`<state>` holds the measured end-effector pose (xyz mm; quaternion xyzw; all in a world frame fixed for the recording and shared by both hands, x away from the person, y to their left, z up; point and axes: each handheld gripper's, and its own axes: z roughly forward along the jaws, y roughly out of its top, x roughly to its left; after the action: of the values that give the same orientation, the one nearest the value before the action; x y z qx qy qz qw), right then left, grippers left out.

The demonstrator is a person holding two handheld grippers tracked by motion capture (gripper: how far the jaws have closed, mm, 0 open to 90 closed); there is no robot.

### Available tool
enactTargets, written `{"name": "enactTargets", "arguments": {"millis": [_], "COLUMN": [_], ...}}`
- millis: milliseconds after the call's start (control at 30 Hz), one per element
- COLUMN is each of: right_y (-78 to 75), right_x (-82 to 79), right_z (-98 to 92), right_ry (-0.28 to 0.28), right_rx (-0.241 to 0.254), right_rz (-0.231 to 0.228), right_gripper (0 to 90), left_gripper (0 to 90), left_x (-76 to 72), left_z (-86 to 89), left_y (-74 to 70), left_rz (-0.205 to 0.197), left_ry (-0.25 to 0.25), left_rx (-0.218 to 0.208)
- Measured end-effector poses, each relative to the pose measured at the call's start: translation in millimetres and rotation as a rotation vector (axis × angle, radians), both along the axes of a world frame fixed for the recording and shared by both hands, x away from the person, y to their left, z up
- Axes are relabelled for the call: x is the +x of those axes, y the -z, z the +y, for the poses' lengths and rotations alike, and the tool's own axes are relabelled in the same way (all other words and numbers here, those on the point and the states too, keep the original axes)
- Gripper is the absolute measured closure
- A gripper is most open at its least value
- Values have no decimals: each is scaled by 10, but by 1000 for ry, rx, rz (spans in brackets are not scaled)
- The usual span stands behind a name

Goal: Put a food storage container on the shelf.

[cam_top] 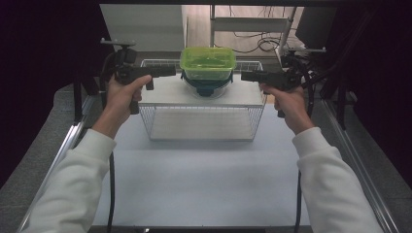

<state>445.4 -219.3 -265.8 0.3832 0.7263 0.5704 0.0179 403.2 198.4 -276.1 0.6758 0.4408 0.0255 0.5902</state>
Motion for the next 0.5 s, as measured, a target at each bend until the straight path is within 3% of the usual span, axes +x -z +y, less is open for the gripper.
{"name": "enactTargets", "arguments": {"millis": [67, 100, 200, 333, 367, 400, 500], "right_y": [19, 29, 50, 168, 210, 256, 362], "right_x": [-99, -146, -232, -535, -596, -659, -778], "right_z": [-13, -23, -46, -103, -111, -120, -144], "right_ry": [-8, -11, -11, -10, -6, -1, -5], "right_rx": [-11, -14, -17, -77, -91, -106, -137], "right_rz": [-22, -37, -55, -103, -110, -119, -132], "right_gripper": [256, 252, 252, 250, 249, 250, 248], "left_gripper": [233, 234, 235, 236, 236, 236, 236], "left_x": [-55, -162, -275, -590, -590, -717, -839], "left_z": [10, 19, 32, 40, 40, 52, 74], "left_y": [20, 61, 114, 305, 305, 410, 523], "left_rz": [-10, -25, -34, -59, -59, -57, -55], "left_ry": [-2, -7, -4, 20, 20, 25, 24], "left_rx": [13, 34, 38, 53, 53, 64, 82]}}
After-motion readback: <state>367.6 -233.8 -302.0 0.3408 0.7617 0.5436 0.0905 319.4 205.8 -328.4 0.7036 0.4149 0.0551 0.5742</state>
